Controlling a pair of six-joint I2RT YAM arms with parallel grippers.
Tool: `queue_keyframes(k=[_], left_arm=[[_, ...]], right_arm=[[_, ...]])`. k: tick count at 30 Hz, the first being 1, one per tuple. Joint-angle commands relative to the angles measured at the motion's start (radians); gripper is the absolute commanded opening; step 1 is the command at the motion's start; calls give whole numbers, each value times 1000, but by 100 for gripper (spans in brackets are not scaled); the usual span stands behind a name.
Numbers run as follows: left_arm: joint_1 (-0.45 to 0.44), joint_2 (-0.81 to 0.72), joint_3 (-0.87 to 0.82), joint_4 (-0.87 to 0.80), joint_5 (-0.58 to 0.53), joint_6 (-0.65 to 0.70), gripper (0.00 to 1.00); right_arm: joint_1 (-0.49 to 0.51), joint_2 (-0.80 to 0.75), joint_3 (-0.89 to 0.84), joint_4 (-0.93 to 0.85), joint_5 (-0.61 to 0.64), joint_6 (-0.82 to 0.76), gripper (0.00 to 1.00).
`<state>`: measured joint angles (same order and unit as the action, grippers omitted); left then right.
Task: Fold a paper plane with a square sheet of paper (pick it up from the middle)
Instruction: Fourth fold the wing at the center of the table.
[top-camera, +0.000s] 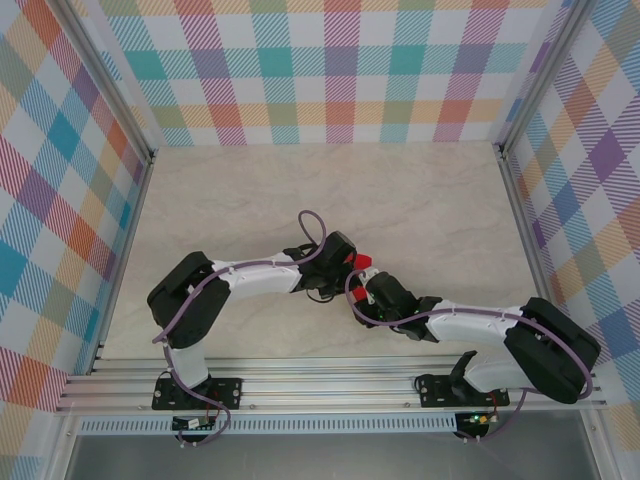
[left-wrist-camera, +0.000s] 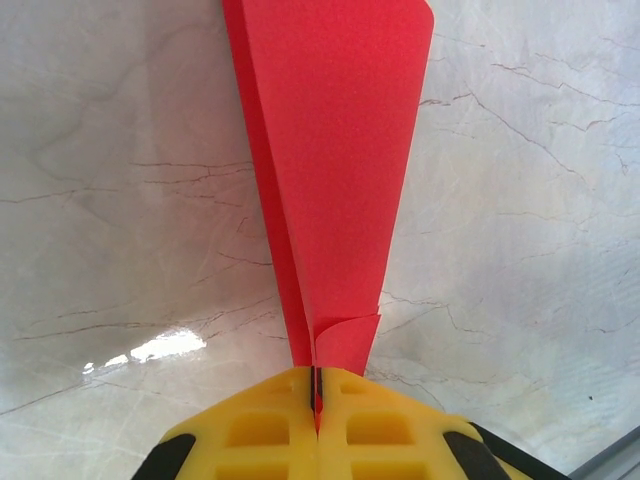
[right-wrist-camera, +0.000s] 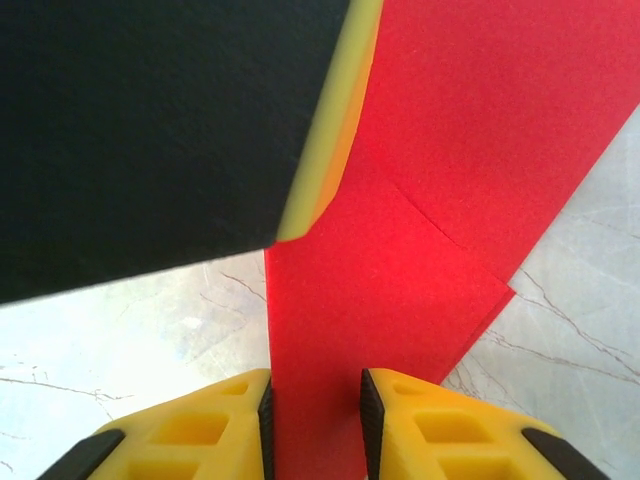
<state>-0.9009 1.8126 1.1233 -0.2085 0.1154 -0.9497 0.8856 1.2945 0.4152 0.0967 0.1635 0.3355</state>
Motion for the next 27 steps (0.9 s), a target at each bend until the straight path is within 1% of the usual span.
queue_keyframes(k=[1,3,5,7,8,9,14,17,22,27], left_arm=[[0,-23,-6,-17,-6,0,5],[0,-25,-8,-21,-9,0,6],[0,-30,-10,-26,-18,1,10],[3,-36,-6,-39,-30,8,16],[9,-40,-6,-43,-36,10,23],[14,-43,-10,-44,-39,11,26],[52,-46,-21,-38,-39,27,36],[73,-39,-32,-2,-12,37,43],[94,-9,6,3,24,75,49],[108,39,45,-25,40,101,49]], right_arm=[[7,8,26,95,-2,-13,28],[7,28,32,103,16,-15,22],[7,35,27,109,21,-18,17],[7,35,20,109,22,-27,16],[7,35,15,109,19,-35,15],[7,35,7,113,14,-44,15],[7,42,-9,124,9,-70,15],[8,60,2,124,-9,-79,15],[7,83,16,112,-2,-87,15],[7,87,22,104,-1,-90,15]])
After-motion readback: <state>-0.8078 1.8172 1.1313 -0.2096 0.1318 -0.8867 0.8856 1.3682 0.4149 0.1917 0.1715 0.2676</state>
